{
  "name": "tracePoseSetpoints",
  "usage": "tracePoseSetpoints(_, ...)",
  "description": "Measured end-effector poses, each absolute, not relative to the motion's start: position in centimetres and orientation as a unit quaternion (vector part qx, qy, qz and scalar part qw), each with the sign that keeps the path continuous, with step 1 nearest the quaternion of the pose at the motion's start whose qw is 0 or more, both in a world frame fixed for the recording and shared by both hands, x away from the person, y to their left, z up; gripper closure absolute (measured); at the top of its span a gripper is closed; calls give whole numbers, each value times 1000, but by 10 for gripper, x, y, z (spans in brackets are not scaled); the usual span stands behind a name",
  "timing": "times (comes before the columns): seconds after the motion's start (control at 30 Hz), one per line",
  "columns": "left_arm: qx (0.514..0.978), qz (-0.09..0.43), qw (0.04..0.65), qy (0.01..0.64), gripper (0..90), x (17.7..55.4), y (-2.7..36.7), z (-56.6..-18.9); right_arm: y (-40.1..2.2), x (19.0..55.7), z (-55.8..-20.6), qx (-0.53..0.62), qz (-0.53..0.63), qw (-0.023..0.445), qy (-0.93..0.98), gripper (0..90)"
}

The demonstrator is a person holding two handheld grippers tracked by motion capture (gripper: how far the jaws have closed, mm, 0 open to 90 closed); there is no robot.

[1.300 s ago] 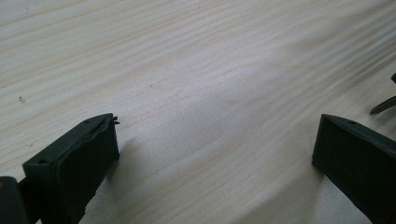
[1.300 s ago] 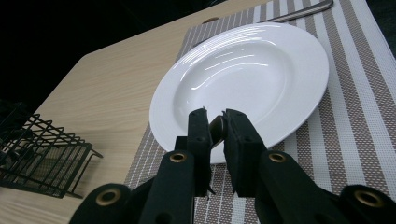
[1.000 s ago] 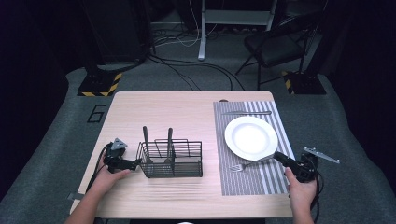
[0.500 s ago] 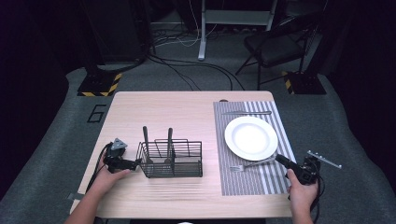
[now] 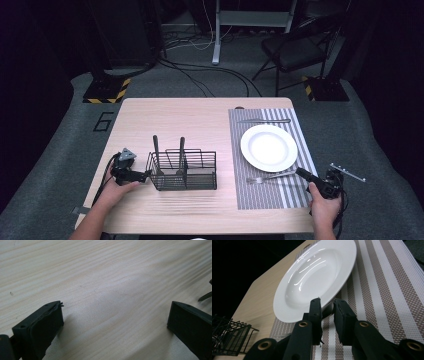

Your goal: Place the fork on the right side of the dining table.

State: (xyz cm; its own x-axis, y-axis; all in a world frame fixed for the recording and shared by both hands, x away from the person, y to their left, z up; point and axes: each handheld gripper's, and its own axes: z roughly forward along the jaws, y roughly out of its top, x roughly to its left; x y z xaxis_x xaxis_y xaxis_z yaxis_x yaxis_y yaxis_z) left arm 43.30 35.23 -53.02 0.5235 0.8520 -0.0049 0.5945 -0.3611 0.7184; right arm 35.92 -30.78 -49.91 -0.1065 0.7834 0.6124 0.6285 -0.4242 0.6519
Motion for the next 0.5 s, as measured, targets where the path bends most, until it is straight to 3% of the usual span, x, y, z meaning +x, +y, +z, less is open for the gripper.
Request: tracePoseSetpoints(0.5,803,188,341,450,0,433,352,-530,-317,361,-514,689,513,32,510,748)
